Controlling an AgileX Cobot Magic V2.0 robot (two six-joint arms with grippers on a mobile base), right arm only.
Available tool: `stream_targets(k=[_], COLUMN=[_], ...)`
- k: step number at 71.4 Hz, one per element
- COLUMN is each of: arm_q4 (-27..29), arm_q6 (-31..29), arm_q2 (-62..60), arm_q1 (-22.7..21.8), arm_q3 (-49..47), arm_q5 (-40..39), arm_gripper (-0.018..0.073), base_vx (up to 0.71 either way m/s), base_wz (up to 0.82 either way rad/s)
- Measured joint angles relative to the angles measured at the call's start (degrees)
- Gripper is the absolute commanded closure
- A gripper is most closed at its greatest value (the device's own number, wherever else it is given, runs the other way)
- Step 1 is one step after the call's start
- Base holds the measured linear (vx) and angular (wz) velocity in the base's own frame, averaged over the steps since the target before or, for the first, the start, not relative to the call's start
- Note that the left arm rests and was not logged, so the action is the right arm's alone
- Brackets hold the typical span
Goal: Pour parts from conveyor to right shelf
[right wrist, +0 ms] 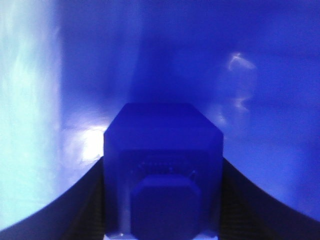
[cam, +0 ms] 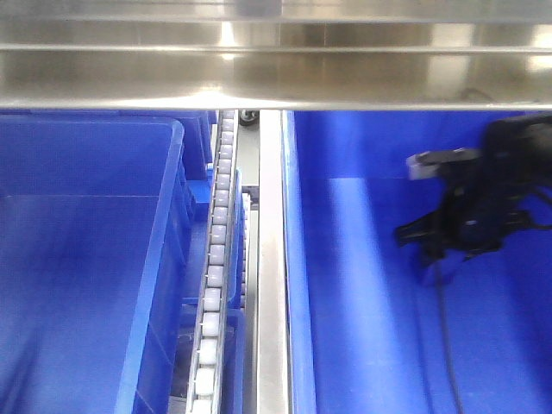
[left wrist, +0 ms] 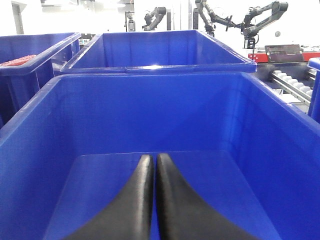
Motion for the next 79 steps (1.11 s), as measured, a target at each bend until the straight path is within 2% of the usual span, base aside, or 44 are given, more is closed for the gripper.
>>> stream_targets(k=[17,32,46,66,79], arm_q4=[-0.94,-2.91,-4.99,-4.99,-3.40], arm_q6=[2.04,2.46,2.46,0.12,-2.58], arm_q2=[0.90,0.93,-2.70,-12.32,-18.14], arm_q1=[2.42,2.42,2.42,2.42,2.42], arm_q3=[-0.99,-0.99,-0.94,-0.29,9.26], arm_q5=[0.00,0.13,-0.68,-6.70,-17.46], arm_gripper=[0.0116,0.0001,-0.0008,-0.0008,-0.0008], base_vx=[0.00,0.00,0.00,0.00,0.00], base_wz=[0.00,0.00,0.00,0.00,0.00])
